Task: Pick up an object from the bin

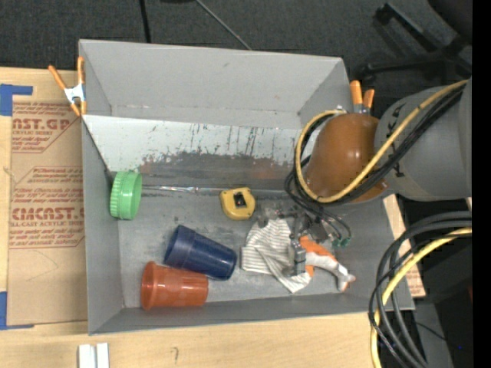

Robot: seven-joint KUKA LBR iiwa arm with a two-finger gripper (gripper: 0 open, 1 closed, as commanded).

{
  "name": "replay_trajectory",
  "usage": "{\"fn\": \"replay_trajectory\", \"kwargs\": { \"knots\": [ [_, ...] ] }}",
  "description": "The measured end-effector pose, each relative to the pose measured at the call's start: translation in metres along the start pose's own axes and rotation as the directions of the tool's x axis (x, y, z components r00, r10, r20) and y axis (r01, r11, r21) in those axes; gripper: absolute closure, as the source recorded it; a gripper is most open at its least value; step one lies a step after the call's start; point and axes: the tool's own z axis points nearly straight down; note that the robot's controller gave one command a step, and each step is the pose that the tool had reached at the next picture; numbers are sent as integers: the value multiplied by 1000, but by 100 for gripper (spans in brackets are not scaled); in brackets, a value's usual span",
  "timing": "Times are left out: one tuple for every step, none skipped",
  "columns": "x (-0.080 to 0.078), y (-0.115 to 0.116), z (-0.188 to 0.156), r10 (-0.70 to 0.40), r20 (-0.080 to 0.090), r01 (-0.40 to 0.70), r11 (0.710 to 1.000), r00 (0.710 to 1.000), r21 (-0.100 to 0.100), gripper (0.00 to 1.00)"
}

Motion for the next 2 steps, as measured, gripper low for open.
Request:
{"fn": "replay_trajectory", "kwargs": {
  "knots": [
    [4,-4,9,23,1,-23,1000,1000,-1,0],
    [27,9,13,183,3,-183,983,983,0,0]
  ]
}}
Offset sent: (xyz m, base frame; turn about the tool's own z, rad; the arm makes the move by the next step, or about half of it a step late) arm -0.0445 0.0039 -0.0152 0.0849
